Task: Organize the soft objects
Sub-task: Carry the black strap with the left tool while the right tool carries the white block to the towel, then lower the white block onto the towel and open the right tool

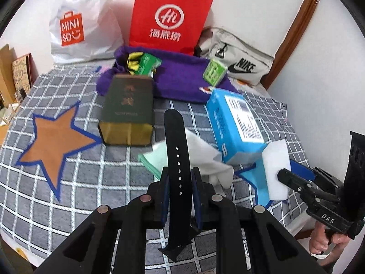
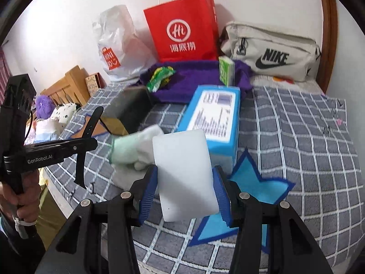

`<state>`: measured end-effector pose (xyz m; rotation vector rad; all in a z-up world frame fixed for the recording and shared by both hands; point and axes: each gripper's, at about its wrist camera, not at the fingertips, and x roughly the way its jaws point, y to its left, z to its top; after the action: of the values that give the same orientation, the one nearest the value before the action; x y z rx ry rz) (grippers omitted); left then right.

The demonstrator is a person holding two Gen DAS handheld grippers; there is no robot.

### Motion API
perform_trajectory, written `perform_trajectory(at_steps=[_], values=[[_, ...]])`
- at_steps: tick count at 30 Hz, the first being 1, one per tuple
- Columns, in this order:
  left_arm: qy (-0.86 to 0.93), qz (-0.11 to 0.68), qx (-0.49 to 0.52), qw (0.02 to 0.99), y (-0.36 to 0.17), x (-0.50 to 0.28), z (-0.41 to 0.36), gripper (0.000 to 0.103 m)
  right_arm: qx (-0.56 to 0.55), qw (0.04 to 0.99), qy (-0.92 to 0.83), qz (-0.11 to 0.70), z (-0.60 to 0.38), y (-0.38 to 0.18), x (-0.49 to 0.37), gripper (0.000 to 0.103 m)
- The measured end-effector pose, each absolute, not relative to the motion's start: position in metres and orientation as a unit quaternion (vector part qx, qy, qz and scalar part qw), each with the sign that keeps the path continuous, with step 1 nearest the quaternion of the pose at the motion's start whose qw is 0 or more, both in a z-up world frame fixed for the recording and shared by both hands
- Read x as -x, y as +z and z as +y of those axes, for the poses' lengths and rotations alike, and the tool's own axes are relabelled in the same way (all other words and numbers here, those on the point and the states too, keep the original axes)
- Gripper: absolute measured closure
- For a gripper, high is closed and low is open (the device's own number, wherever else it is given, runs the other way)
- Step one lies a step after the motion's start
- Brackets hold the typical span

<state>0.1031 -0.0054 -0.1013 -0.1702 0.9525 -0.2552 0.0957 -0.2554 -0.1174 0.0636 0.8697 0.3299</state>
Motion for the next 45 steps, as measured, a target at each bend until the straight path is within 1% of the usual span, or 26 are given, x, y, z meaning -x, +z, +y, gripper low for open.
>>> perform_trajectory(at_steps=[8, 21, 32, 45], values=[[-0.114, 0.445, 0.083, 0.885, -0.082, -0.119, 0.005, 0.086, -0.022, 0.901, 0.16, 0.402, -0.249, -0.092, -0.118, 0.055], [-0.099, 0.441, 0.088, 0.888, -0.065, -0.18, 0.014, 0.086, -0.009, 0.908, 0.156, 0.388, -0.246, -0.068, -0.187, 0.055], [-0.1, 0.435, 0.087, 0.891, -0.057, -0.232, 0.011, 0.086, -0.003, 0.909, 0.155, 0.388, -0.248, -0.067, -0.243, 0.055], [-0.088, 0.439, 0.083, 0.89, -0.061, -0.278, 0.018, 0.086, 0.0, 0.907, 0.162, 0.389, -0.244, -0.071, -0.297, 0.054]])
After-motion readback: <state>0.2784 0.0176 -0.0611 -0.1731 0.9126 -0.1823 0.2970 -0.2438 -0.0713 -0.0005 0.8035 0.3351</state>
